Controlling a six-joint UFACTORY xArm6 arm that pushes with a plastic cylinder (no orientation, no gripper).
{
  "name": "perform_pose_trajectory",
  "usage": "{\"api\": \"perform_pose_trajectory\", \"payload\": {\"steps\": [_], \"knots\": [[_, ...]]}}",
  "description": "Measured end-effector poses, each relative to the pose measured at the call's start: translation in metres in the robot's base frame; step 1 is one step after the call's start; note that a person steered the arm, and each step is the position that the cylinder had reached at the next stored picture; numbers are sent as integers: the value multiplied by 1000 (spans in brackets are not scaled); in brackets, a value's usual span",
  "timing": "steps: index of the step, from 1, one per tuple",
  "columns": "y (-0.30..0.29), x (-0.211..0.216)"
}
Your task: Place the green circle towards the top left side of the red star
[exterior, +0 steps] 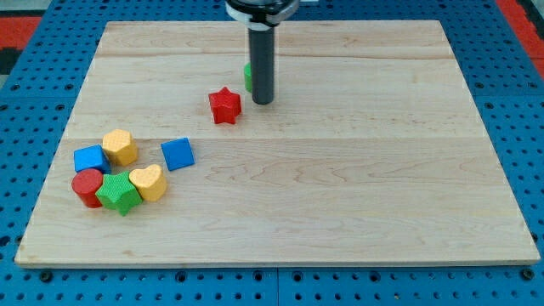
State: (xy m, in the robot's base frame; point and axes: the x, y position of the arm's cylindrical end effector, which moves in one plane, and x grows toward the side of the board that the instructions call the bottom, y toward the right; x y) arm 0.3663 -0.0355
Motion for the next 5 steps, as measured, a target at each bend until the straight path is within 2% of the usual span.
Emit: {"api": "perform_pose_trajectory", "payload": {"steps": [1,2,3,4,5], "knots": [[-71,3],[-99,38],[-52,41],[44,30],[70,-25]]}}
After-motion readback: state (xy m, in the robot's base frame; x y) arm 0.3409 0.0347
